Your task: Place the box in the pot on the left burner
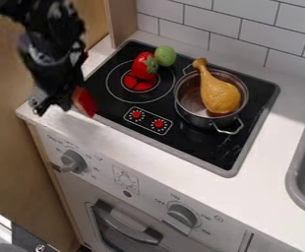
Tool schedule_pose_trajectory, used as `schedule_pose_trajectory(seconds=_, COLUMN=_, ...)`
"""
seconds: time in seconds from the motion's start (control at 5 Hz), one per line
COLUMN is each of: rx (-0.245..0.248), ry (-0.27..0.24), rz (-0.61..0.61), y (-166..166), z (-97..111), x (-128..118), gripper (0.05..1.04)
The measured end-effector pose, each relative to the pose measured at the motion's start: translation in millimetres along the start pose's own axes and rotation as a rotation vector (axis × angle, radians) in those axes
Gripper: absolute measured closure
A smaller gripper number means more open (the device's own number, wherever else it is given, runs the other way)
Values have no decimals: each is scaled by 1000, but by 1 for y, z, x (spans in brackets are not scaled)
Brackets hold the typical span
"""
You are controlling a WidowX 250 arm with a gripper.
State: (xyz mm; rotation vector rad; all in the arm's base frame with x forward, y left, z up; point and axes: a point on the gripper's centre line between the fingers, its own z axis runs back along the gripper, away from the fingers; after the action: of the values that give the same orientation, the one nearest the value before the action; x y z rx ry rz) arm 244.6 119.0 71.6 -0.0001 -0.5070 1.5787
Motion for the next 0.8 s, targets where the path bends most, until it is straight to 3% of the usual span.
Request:
schedule_pose_trajectory(seconds=0.2, rx=-13, ry=-32, rz=-37, y=-20, z=11, x=4, gripper=733)
schedule_pose_trajectory(seconds=0.6, rx=64, ry=-65, rz=-69, y=-45, z=28, x=-8, gripper=732)
schedule_pose_trajectory(seconds=0.8, rx=91, ry=-77, rz=-52, y=-52, z=35, x=-30, gripper=732)
